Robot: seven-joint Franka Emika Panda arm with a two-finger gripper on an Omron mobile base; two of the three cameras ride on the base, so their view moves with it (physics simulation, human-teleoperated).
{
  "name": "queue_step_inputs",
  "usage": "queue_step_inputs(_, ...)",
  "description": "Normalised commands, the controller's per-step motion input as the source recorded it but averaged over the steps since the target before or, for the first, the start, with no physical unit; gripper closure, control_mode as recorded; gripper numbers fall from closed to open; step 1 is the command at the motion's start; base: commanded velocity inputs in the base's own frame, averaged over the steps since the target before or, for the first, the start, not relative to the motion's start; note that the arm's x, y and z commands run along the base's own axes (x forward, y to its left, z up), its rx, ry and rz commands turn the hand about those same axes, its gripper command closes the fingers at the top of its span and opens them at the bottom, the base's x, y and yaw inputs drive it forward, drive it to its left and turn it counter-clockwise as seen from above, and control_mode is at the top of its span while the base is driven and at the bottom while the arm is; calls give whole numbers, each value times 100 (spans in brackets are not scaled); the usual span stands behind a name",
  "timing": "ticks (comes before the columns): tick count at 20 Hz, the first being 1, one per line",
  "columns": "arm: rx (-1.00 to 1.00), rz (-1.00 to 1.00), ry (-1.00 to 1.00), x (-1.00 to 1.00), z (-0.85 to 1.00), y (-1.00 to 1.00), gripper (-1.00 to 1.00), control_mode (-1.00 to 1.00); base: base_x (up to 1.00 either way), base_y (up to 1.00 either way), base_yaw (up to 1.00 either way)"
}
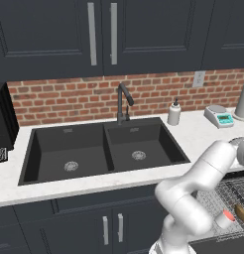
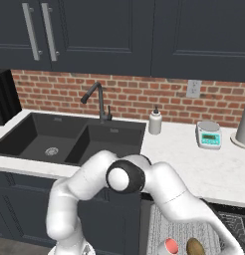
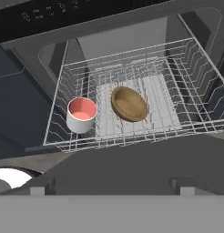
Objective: Pick up the cup and bowl from the counter, place them in the dishwasher, and close the dishwasher door.
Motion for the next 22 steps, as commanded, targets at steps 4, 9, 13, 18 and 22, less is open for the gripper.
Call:
queue_step_inputs(4, 3, -1, -55, -100, -4, -12, -100, -100, 0, 0, 0)
queue_step_inputs(9, 4, -4, -63, -100, -38, -5, -100, -100, 0, 0, 0)
queue_step_inputs(13, 3, 0, -71, -100, -24, -12, -100, -100, 0, 0, 0)
queue_step_inputs(18, 0, 4, -72, -96, -26, -1, -100, -100, 0, 0, 0)
queue_step_inputs(22, 0, 13, -41, -45, -86, 0, -100, -100, 0, 0, 0)
